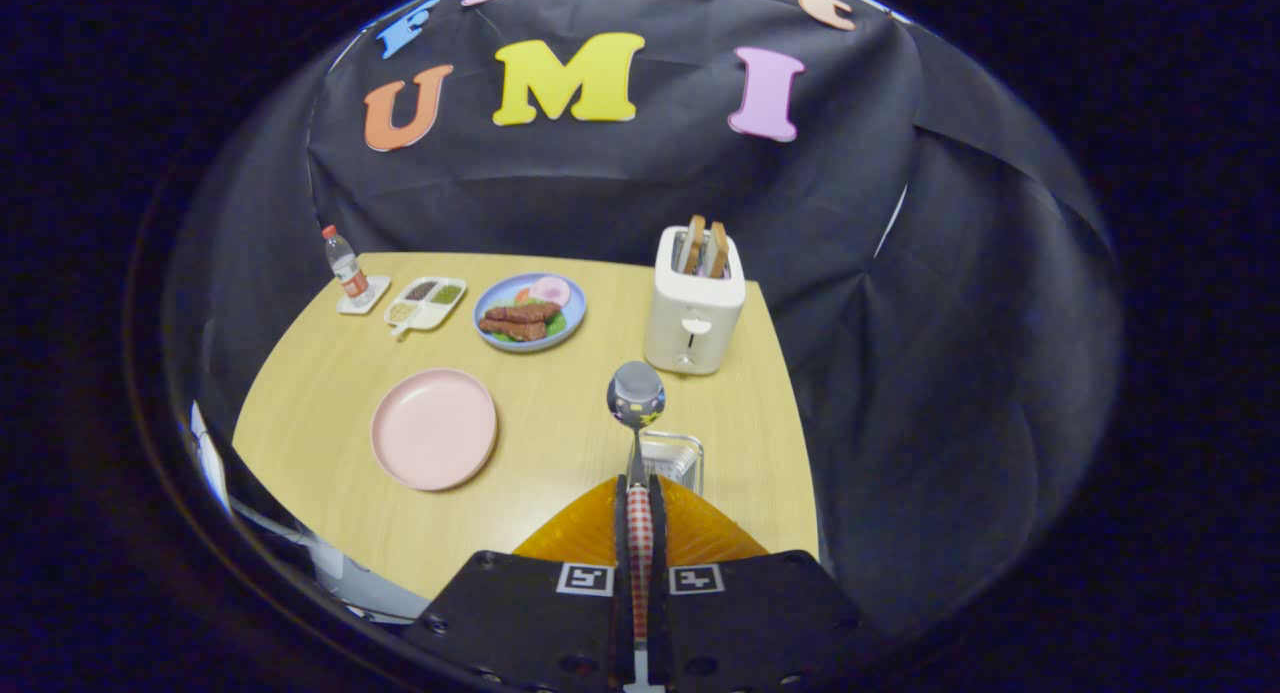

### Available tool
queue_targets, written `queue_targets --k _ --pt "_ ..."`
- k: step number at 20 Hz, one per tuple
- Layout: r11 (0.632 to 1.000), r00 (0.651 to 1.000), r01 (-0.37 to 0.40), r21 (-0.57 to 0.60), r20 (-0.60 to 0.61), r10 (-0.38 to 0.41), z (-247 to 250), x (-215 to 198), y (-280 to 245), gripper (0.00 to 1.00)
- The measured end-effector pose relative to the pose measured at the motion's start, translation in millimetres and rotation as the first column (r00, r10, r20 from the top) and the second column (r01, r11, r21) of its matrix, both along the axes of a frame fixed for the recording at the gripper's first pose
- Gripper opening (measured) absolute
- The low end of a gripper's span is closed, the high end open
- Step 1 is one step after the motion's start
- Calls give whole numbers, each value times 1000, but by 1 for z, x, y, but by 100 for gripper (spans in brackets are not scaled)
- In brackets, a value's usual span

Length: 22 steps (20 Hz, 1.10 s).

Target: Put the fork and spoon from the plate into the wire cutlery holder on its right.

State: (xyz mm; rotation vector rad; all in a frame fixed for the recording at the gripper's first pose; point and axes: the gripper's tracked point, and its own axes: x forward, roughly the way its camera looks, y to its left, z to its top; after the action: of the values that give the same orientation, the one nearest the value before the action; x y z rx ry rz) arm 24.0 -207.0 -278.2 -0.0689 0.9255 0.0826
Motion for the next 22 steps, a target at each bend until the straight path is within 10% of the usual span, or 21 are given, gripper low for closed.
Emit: queue_targets --k 12,22 --pt "999 913 -34 0 -407 31 -53 1 -40 5" --pt "1000 733 25 -5 -680 -22 -93 27 -30 5"
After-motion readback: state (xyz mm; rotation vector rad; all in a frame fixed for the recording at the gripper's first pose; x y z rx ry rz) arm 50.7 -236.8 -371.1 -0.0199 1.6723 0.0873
